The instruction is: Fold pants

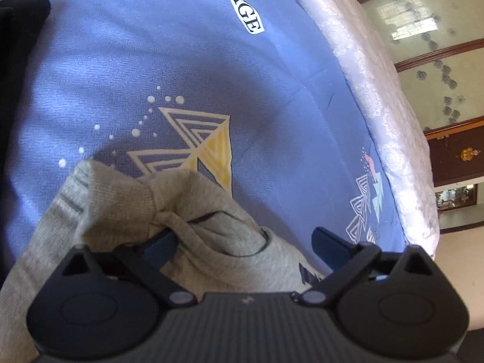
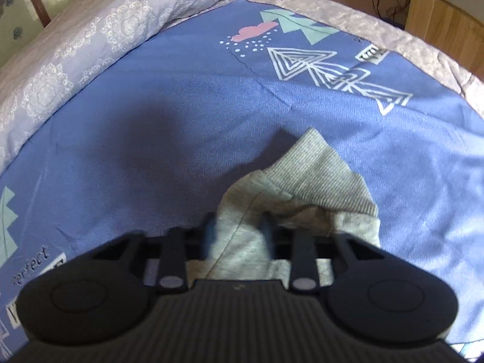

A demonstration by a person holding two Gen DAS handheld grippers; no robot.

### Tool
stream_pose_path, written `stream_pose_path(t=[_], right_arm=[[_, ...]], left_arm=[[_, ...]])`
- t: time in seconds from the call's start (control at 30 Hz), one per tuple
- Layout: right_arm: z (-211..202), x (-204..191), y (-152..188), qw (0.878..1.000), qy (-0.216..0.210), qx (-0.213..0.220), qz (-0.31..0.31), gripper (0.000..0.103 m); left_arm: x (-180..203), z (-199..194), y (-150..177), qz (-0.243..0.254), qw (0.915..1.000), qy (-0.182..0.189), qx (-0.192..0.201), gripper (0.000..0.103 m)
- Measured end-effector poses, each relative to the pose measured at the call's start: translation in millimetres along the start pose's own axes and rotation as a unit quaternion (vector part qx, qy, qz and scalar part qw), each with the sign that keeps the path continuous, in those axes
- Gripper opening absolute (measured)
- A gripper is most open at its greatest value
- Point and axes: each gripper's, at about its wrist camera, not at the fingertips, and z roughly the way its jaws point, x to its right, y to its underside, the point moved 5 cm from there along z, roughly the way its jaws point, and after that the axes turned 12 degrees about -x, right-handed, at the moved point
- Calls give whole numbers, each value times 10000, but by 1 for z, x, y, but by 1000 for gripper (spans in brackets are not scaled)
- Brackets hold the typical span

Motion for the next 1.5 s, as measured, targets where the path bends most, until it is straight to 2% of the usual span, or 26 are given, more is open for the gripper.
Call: stream_pose_path(t=[0.1, 0.13, 0.2, 0.23, 0.27, 0.33, 0.43, 0.6, 0.73, 0.83, 0.97, 1.1, 1.17, 1.2, 1.27, 1.33, 1.37, 1.4, 1.43, 1.47, 1.5], right_arm=[[-6, 11, -1, 9997, -115, 127, 167, 5], [-10, 17, -2, 9993, -197, 179, 268, 5], [-20, 27, -4, 9974, -393, 255, 539, 5], [-25, 32, -5, 9958, -542, 249, 696, 5], [-29, 37, -6, 9939, -701, 231, 819, 5], [-39, 45, -8, 9910, -911, 220, 959, 5], [-57, 53, -7, 9879, -1128, 242, 1038, 5], [-101, 80, 5, 9739, -1799, 236, 1365, 5], [-150, 126, 29, 9586, -2356, 235, 1584, 5], [-192, 173, 63, 9507, -2616, 346, 1632, 5], [-233, 254, 135, 9390, -2932, 278, 1775, 5], [-236, 333, 224, 9231, -3238, 71, 2073, 6], [-221, 366, 266, 9246, -3035, -104, 2302, 8], [-208, 378, 287, 9218, -2945, -325, 2500, 9], [-189, 395, 316, 9149, -2843, -600, 2803, 9], [-186, 399, 328, 9023, -3075, -540, 2974, 6], [-188, 399, 328, 8975, -3171, -500, 3023, 9], [-190, 395, 326, 8987, -3179, -458, 2987, 10], [-192, 390, 323, 9025, -3140, -425, 2918, 10], [-194, 387, 319, 9068, -3087, -433, 2839, 14], [-194, 382, 316, 9086, -3069, -432, 2799, 22]], left_arm=[[5, -8, 0, -15, 10000, 19, 36, 80], [7, -10, -1, 7, 9999, 81, 90, 73], [5, -7, -4, 49, 9998, -157, 133, 51], [2, -2, -5, 10, 9994, -342, 70, 32], [-1, 3, -5, 34, 9988, -481, 31, 25], [-3, 3, -6, 139, 9986, -513, 34, 20], [-3, -9, -3, 54, 9993, -350, 92, 14], [15, -52, 27, 412, 9978, 228, 461, 14], [14, -100, 70, 699, 9940, 577, 617, 14], [1, -135, 109, 788, 9923, 729, 621, 14], [-31, -166, 166, 891, 9919, 734, 529, 14], [-80, -172, 218, 867, 9949, 372, 367, 15], [-108, -166, 236, 664, 9975, 32, 223, 17], [-120, -162, 245, 488, 9988, -33, 86, 16], [-139, -161, 255, 208, 9998, 12, -7, 16], [-145, -168, 257, 54, 9998, 156, 90, 16], [-144, -174, 255, 2, 9995, 264, 161, 20], [-141, -178, 252, -5, 9992, 342, 218, 26], [-138, -181, 247, 32, 9988, 391, 284, 43], [-133, -184, 242, 41, 9985, 393, 381, 59], [-129, -185, 238, 28, 9982, 384, 464, 64]])
